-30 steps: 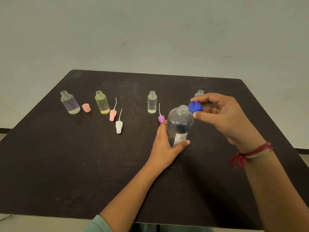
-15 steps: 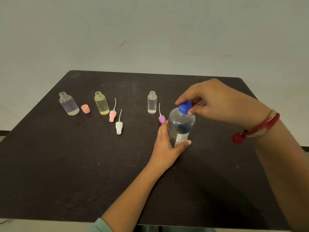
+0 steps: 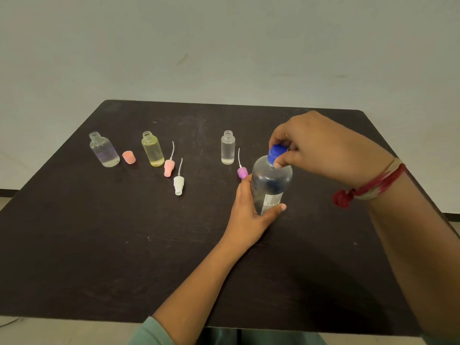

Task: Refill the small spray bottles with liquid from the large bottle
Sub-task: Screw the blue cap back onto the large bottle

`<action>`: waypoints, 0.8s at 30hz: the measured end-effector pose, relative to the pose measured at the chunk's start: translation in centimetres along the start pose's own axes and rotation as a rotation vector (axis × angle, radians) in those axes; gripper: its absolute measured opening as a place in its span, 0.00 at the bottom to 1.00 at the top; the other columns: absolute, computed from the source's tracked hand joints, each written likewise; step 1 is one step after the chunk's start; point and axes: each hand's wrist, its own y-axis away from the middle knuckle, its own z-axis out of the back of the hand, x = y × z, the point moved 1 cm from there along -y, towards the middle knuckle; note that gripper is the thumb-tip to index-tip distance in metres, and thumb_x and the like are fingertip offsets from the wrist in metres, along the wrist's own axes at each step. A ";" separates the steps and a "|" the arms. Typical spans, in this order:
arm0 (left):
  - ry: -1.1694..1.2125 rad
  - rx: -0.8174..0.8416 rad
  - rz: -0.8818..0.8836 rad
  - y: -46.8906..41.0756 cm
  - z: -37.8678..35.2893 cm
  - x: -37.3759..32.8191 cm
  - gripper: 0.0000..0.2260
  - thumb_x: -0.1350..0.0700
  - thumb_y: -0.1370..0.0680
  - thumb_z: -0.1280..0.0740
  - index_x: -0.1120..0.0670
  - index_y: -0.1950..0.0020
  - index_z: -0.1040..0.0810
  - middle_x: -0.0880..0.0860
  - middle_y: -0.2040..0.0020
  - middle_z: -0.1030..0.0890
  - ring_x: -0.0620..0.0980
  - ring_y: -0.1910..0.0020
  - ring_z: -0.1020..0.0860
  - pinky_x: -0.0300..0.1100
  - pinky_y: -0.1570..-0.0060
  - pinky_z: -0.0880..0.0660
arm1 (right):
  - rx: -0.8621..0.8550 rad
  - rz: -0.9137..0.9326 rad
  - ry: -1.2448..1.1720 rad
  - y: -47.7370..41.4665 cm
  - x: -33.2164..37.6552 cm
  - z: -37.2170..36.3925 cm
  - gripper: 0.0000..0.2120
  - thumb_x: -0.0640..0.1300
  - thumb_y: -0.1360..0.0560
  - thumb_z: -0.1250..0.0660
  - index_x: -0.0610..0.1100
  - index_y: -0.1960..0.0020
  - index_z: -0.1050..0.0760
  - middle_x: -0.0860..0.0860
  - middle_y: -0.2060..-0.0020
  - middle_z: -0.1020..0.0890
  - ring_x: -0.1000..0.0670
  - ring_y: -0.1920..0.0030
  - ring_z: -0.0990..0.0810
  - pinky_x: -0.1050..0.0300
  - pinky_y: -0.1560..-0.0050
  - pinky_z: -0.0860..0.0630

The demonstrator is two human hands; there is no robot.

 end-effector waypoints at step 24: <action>-0.011 0.011 0.015 0.0 0.0 0.0 0.34 0.51 0.29 0.24 0.49 0.28 0.37 0.49 0.33 0.30 0.41 0.35 0.29 0.40 0.36 0.30 | -0.393 -0.153 -0.504 0.4 -2.2 -3.7 0.16 0.55 0.39 0.21 0.44 0.62 0.20 0.53 0.70 0.20 0.57 0.68 0.22 0.66 0.63 0.25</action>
